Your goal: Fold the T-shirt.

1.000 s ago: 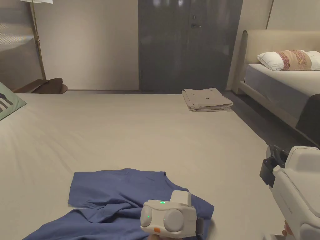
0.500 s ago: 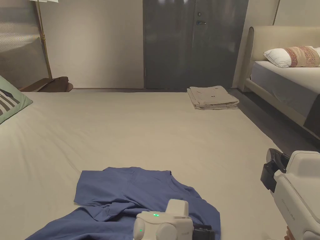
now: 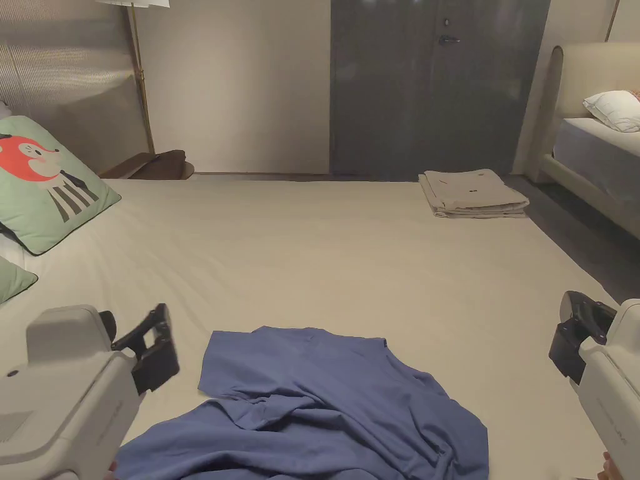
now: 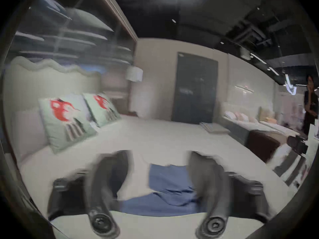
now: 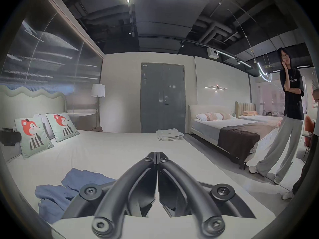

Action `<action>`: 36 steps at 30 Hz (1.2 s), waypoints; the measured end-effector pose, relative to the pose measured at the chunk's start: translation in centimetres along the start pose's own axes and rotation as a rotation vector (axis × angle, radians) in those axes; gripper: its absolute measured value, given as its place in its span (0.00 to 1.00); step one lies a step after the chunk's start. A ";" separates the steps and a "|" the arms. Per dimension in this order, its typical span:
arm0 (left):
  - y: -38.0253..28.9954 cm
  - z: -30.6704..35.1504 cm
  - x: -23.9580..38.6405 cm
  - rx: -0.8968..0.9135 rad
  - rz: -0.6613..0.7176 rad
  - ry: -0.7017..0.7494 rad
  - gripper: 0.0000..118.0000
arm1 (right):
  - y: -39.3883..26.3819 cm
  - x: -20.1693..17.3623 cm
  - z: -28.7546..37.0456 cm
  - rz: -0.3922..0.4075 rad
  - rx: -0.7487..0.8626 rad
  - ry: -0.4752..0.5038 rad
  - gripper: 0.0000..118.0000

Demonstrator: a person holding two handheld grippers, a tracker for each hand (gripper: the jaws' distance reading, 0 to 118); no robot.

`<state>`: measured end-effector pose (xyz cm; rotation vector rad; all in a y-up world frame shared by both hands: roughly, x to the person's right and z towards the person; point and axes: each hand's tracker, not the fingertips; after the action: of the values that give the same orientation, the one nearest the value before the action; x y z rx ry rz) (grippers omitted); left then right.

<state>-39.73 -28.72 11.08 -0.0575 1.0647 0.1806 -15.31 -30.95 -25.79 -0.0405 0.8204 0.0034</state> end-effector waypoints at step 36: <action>-17.1 -2.7 0.6 -0.764 -0.007 -0.077 0.04 | -9.5 0.8 -2.5 0.032 -0.476 0.042 0.93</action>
<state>-38.74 -45.83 8.58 -0.7353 0.8682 0.5714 -16.41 -40.58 -27.80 -0.4771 0.8473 0.2291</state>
